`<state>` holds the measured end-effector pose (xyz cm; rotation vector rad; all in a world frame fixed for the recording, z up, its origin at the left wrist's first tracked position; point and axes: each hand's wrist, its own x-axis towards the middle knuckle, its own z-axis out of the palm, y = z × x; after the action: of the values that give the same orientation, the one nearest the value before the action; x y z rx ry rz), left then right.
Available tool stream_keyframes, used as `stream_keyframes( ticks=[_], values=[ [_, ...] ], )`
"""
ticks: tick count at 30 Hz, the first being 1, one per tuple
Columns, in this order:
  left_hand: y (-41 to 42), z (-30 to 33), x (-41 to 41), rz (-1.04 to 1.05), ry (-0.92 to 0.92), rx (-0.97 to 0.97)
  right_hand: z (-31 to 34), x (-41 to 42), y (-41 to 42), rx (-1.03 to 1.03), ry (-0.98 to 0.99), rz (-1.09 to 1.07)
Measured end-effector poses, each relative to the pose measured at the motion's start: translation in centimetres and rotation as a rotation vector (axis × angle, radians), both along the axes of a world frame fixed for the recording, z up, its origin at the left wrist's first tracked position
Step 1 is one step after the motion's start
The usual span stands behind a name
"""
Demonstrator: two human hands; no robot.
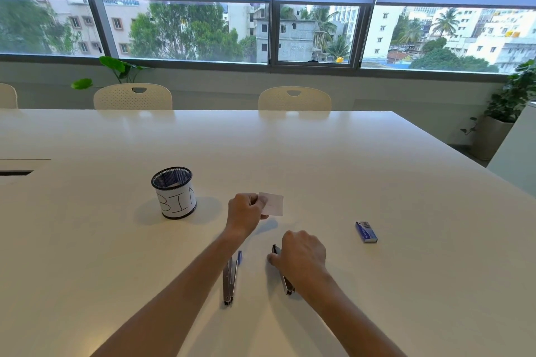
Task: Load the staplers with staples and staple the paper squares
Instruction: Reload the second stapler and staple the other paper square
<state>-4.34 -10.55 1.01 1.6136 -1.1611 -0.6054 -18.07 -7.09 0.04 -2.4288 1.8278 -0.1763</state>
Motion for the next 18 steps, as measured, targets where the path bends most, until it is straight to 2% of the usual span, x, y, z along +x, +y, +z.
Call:
stream_keyframes(
  ticks=[7,10,14,18],
  values=[
    [0.0,0.2,-0.2,-0.006,0.010,-0.018,0.0,-0.1,0.5,-0.032,0.028,0.031],
    [0.1,0.4,-0.4,-0.011,-0.016,-0.036,0.4,-0.1,0.6,-0.125,0.044,0.032],
    [0.0,0.7,-0.8,-0.012,-0.007,-0.018,1.8,0.2,-0.4,-0.275,-0.097,0.082],
    [0.0,1.0,-1.1,-0.041,0.021,-0.022,2.8,0.4,-1.9,-0.335,-0.257,0.121]
  ],
)
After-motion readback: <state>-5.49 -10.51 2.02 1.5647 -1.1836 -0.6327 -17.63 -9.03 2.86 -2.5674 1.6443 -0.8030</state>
